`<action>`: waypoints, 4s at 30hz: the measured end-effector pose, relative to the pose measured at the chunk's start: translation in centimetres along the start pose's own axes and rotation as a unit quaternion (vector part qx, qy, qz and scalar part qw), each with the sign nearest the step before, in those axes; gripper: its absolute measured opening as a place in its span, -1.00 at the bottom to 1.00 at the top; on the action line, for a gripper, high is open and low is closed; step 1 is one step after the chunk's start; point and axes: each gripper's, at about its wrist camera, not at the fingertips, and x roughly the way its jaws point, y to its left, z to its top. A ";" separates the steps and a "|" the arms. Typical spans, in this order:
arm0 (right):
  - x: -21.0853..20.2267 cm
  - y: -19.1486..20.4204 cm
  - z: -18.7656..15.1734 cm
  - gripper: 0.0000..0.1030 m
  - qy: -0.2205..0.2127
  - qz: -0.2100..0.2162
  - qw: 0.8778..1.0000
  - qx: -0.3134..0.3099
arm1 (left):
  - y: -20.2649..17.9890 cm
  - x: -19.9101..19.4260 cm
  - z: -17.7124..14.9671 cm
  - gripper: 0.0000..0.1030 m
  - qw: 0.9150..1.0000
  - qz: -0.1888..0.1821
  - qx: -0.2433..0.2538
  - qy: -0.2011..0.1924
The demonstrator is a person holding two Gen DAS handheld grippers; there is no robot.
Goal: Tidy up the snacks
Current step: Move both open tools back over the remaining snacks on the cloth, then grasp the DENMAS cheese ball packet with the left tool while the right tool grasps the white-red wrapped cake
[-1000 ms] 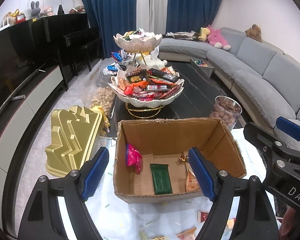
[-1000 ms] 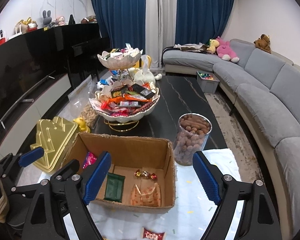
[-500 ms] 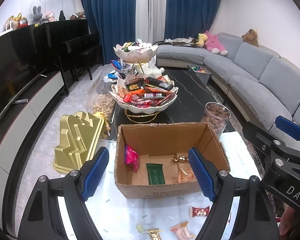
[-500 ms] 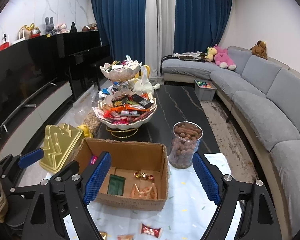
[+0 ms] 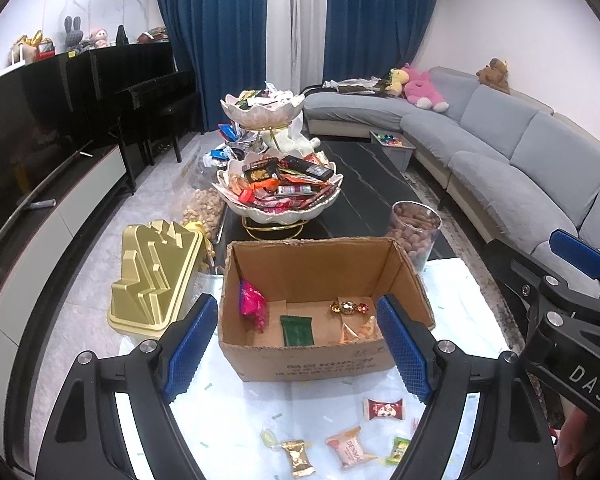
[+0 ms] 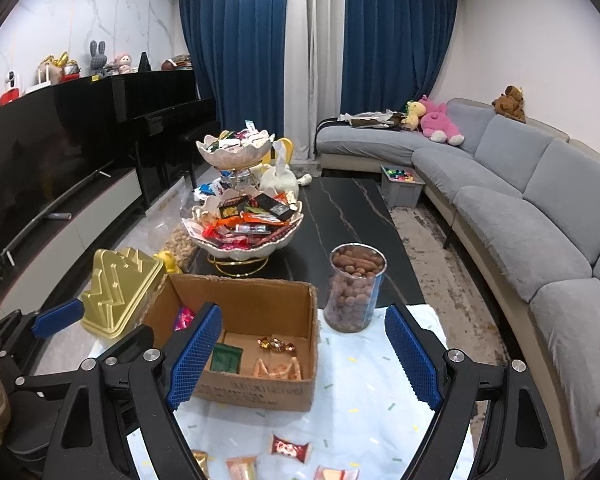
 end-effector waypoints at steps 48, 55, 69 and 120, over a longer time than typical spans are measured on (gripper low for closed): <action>0.2 -4.8 -10.5 0.64 0.057 -0.042 0.997 0.006 | -5.5 1.9 -10.4 0.58 0.998 -0.017 0.028 0.060; 1.1 -5.0 -12.9 0.64 0.070 -0.046 0.997 0.005 | -5.8 3.0 -12.5 0.58 0.997 -0.020 0.022 0.069; 4.2 -5.9 -17.4 0.64 0.113 -0.047 0.992 0.015 | -6.9 6.3 -16.4 0.57 0.994 -0.009 0.034 0.099; 13.0 -5.1 -23.5 -0.60 0.249 -0.007 0.968 0.042 | -7.5 13.3 -21.7 -0.34 0.986 0.003 0.036 0.161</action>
